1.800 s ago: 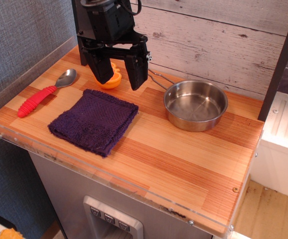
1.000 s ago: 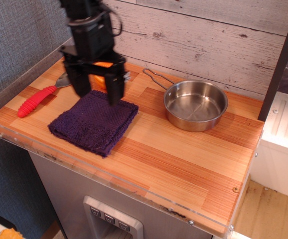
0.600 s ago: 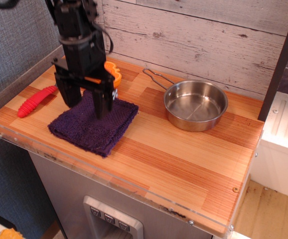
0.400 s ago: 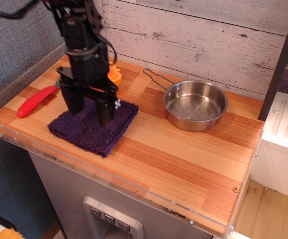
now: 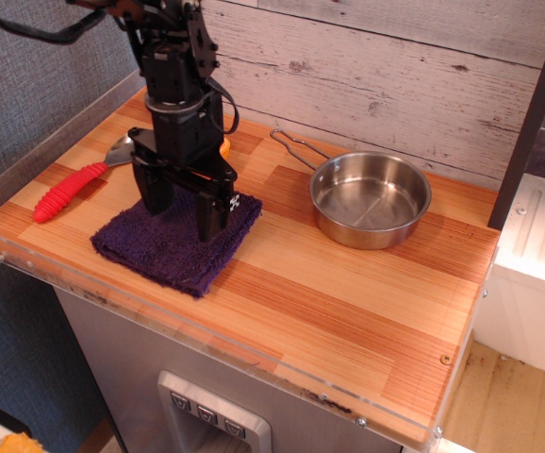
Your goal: Place the purple towel on the front right corner of the table
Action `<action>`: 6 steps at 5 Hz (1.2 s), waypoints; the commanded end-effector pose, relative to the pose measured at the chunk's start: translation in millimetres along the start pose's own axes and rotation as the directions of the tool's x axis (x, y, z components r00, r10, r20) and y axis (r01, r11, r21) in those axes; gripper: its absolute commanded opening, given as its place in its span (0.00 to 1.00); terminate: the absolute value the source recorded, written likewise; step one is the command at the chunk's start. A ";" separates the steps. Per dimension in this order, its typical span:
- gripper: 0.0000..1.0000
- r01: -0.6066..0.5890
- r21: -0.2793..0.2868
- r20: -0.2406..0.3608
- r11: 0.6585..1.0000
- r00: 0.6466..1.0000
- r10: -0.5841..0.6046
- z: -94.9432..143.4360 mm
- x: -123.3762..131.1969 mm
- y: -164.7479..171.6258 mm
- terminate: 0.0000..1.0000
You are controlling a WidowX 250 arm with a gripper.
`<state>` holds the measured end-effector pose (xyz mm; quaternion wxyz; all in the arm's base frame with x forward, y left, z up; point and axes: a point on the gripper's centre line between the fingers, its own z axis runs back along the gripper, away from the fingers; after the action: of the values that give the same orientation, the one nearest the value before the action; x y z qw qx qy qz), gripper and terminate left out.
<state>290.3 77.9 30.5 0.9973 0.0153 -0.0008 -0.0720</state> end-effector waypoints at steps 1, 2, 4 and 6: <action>1.00 0.022 0.057 -0.008 0.998 1.000 -0.022 -2.7 5.2 2.0 0.00; 1.00 0.006 0.034 -0.035 0.999 0.999 -0.005 -18.8 1.6 -0.5 0.00; 1.00 -0.012 -0.017 -0.043 1.000 0.999 0.011 -30.5 -9.0 -15.2 0.00; 1.00 0.023 -0.112 0.031 0.993 0.999 -0.020 -27.1 -4.9 -76.5 0.00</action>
<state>286.4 12.3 9.5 0.9962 -0.0338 -0.0342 -0.0724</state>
